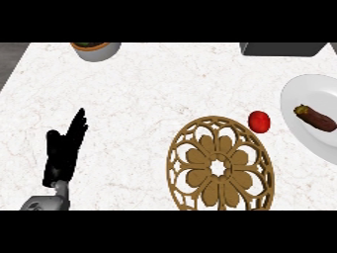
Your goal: Pick the sweet potato from the placemat and place it in the plate
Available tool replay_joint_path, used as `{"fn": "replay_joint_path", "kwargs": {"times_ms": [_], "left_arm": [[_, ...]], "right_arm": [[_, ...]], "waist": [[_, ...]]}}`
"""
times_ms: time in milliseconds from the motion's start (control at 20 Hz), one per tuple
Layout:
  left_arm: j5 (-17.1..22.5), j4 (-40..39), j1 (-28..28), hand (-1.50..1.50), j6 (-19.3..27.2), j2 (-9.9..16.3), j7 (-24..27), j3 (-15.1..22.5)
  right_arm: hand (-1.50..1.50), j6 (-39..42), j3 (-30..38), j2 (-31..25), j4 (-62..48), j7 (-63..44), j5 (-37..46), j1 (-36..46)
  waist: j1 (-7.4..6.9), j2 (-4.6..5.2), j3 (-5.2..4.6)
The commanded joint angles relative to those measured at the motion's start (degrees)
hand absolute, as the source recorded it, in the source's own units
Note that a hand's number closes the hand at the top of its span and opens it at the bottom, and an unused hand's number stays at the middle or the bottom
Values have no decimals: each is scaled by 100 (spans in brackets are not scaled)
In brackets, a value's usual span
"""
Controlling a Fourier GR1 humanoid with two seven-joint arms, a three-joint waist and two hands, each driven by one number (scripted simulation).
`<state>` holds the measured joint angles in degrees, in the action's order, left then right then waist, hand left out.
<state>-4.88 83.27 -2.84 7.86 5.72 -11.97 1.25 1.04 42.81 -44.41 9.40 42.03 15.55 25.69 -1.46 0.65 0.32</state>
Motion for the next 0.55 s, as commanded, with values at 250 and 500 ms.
{"fn": "replay_joint_path", "kwargs": {"times_ms": [250, 500], "left_arm": [[-73, -20, 47, 0, 51, -116, 125, 61], [-77, 98, -32, 0, -18, -8, -60, 36]], "right_arm": [[-150, -260, 116, -90, -67, -24, -185, -201], [-150, -382, 96, -298, -77, -77, -161, -352]], "waist": [[-12, 13, 5], [-37, 17, 13]]}}
